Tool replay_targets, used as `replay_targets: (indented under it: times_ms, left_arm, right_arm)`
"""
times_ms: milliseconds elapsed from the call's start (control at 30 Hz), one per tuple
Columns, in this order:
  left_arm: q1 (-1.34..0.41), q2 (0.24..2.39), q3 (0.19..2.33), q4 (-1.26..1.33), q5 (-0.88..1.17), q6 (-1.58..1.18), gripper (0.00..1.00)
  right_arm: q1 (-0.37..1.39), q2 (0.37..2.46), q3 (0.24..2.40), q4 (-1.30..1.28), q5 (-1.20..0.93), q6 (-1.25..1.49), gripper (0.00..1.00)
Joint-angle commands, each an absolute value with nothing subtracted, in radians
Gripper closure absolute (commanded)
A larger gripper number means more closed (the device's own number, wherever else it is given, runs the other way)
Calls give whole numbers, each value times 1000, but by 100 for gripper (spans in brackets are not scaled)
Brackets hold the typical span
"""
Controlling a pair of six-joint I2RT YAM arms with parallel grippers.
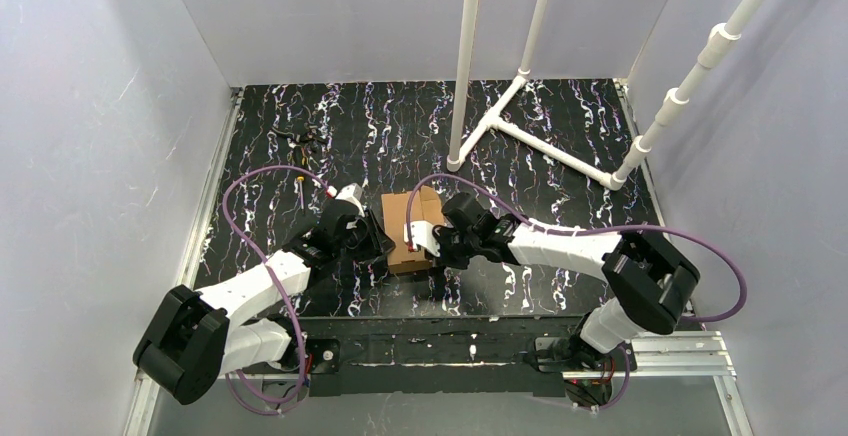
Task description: Fold the paper box
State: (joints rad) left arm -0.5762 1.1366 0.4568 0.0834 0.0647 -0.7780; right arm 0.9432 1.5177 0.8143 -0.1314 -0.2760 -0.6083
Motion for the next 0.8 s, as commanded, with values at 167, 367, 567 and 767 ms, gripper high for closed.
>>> replay_targets:
  times_ms: [167, 367, 567, 767]
  left_arm:
    - [-568, 1156, 431, 18, 63, -749, 72]
    - [-566, 1163, 434, 24, 71, -746, 72]
    - [-566, 1183, 444, 30, 88, -741, 72]
    - [-567, 1193, 453, 33, 95, -741, 72]
  right_arm:
    - [930, 1584, 845, -161, -264, -555, 99]
    - [930, 1586, 853, -159, -272, -557, 99]
    - [935, 1573, 863, -166, -293, -587, 99]
    - [951, 1564, 870, -170, -323, -606, 99]
